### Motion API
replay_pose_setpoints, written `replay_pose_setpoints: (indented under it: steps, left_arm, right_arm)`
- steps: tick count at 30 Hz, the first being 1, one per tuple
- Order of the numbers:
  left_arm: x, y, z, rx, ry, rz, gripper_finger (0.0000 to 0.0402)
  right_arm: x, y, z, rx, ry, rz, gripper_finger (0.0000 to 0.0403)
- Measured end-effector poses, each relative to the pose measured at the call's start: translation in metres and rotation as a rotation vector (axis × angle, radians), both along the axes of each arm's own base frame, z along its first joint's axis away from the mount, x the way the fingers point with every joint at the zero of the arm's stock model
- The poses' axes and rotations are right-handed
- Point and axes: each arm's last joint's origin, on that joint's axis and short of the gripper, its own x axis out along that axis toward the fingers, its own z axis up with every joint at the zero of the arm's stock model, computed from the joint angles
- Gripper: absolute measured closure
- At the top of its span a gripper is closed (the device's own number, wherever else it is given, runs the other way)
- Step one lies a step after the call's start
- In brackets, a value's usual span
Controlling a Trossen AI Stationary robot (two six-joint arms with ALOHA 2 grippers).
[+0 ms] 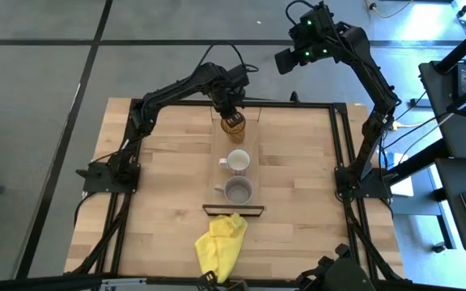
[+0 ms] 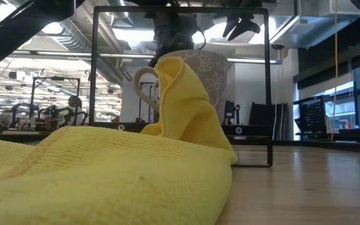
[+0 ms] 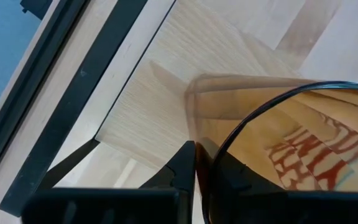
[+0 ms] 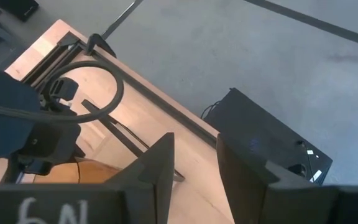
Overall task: Stack small to large cups/mugs on shelf
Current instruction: Put the brown cup on the shelf
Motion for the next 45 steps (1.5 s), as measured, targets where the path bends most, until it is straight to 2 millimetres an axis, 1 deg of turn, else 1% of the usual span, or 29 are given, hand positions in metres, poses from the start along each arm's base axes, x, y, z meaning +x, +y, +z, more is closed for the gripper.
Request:
replay_pose_setpoints:
  steps: [6, 11, 15, 19, 24, 31, 37, 45]
  left_arm:
    - [0.0, 0.0, 0.0, 0.001, -0.001, -0.002, 0.0374]
    - [0.001, 0.001, -0.012, -0.013, 0.022, -0.001, 0.0371]
    - [0.003, -0.004, -0.018, -0.023, 0.044, -0.018, 0.0371]
    - [0.007, -0.005, -0.018, -0.006, 0.018, -0.038, 0.0374]
    - [0.006, -0.005, -0.012, 0.007, -0.002, -0.037, 0.037]
    - [0.007, -0.005, -0.011, 0.004, -0.016, -0.04, 0.0365]
    - [0.013, -0.005, -0.01, -0.01, -0.089, -0.056, 0.0366]
    - [0.01, -0.006, -0.011, -0.018, -0.054, -0.058, 0.0362]
  right_arm:
    - [0.0, 0.0, 0.0, 0.001, 0.001, 0.0, 0.028]
    - [0.0, 0.0, 0.0, 0.001, 0.001, 0.001, 0.028]
    - [0.0, 0.0, 0.0, 0.002, 0.003, 0.001, 0.028]
    - [0.0, 0.0, 0.0, -0.005, 0.009, -0.007, 0.028]
    - [0.0, 0.0, 0.0, -0.011, 0.015, -0.013, 0.028]
    - [0.0, 0.0, 0.0, -0.011, 0.016, -0.017, 0.028]
    - [0.0, 0.0, 0.0, -0.011, 0.016, -0.017, 0.028]
    - [0.0, 0.0, 0.0, -0.013, 0.017, -0.017, 0.028]
